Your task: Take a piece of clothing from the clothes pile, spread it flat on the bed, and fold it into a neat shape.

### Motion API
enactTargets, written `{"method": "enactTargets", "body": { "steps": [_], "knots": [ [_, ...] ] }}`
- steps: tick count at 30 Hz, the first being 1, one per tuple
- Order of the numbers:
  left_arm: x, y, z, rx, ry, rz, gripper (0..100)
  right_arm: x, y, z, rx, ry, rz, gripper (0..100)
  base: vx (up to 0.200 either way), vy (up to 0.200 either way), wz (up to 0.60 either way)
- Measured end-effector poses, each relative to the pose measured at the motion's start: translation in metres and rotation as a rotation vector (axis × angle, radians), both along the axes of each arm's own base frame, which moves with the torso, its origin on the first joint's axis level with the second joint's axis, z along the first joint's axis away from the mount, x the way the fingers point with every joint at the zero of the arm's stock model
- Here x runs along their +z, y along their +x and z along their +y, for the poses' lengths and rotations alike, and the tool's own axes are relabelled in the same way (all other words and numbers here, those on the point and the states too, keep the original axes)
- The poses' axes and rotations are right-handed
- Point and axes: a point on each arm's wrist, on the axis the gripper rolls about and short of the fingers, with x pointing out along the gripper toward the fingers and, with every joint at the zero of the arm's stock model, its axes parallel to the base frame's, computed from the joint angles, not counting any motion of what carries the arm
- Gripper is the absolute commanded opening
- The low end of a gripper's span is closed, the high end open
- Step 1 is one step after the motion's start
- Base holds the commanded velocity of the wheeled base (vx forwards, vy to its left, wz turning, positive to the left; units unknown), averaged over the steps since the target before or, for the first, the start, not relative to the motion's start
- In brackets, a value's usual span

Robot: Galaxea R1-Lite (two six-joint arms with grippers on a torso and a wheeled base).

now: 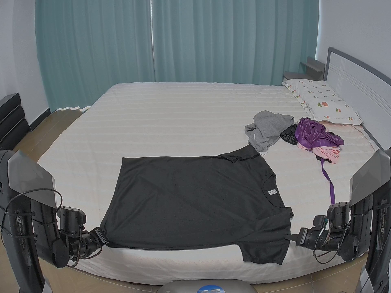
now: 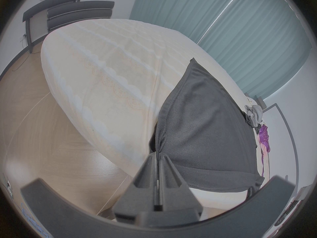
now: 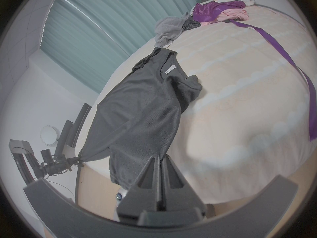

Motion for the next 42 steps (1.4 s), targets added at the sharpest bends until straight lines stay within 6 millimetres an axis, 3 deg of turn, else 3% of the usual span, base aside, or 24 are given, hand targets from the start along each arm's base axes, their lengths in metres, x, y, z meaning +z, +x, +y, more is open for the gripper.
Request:
{"method": "enactTargets", "body": {
  "steps": [9, 18, 42],
  "knots": [
    [0.013, -0.009, 0.001, -0.043, 0.039, -0.085, 0, 0.015, -0.013, -0.010, 0.001, 0.030, 0.002, 0, 0.000, 0.000, 0.00],
    [0.011, -0.014, 0.002, -0.042, 0.062, -0.068, 0, 0.015, -0.024, -0.012, 0.030, -0.005, 0.088, 0, 0.000, 0.000, 0.00],
    [0.004, -0.023, 0.011, -0.075, 0.162, 0.031, 0, 0.042, -0.058, -0.018, 0.152, -0.060, 0.193, 0, 0.000, 0.000, 0.00]
  ]
}}
